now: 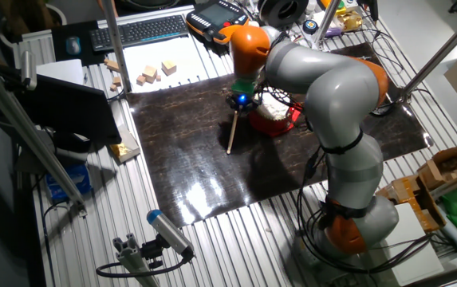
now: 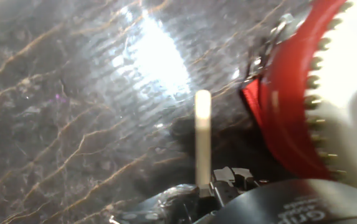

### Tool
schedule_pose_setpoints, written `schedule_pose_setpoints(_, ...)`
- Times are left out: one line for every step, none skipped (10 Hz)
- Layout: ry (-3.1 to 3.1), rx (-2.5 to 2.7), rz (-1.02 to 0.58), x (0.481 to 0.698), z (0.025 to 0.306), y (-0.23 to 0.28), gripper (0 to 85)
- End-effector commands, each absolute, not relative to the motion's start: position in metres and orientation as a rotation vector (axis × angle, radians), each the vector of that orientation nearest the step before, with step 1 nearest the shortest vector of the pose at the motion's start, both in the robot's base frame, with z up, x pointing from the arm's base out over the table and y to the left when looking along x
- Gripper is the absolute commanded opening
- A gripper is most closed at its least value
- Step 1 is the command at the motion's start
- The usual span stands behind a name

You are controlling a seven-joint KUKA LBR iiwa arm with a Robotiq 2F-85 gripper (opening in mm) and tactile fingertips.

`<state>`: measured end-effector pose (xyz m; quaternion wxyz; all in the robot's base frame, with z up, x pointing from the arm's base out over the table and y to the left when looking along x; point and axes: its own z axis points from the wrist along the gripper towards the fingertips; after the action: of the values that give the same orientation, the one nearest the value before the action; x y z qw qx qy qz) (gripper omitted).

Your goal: Play the drum

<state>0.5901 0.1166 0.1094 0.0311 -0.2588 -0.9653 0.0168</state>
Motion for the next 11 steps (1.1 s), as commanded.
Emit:
schedule_pose_setpoints(-2.971,-0.793,0.057,0.591,0.117,0.113,0.7)
schedule_pose_setpoints(-2.973,-0.789,0.059,0.592,0.126,0.108,0.7)
schedule_pose_setpoints(-3.01,-0.755,0.1,0.59,0.139,0.101,0.7)
schedule_pose_setpoints(-3.034,-0.707,0.122,0.59,0.148,0.095,0.7)
schedule_pose_setpoints(-3.039,-0.662,0.1,0.591,0.158,0.087,0.7)
schedule_pose_setpoints(-3.052,-0.577,0.117,0.592,0.168,0.077,0.7)
schedule_pose_setpoints(-3.06,-0.492,0.118,0.594,0.18,0.065,0.7)
schedule_pose_setpoints(-3.061,-0.432,0.104,0.597,0.19,0.053,0.7)
schedule_pose_setpoints(-3.061,-0.374,0.066,0.6,0.199,0.04,0.7)
schedule_pose_setpoints(-3.055,-0.315,0.026,0.604,0.204,0.028,0.7)
schedule_pose_setpoints(-3.063,-0.28,0.019,0.606,0.205,0.022,0.7)
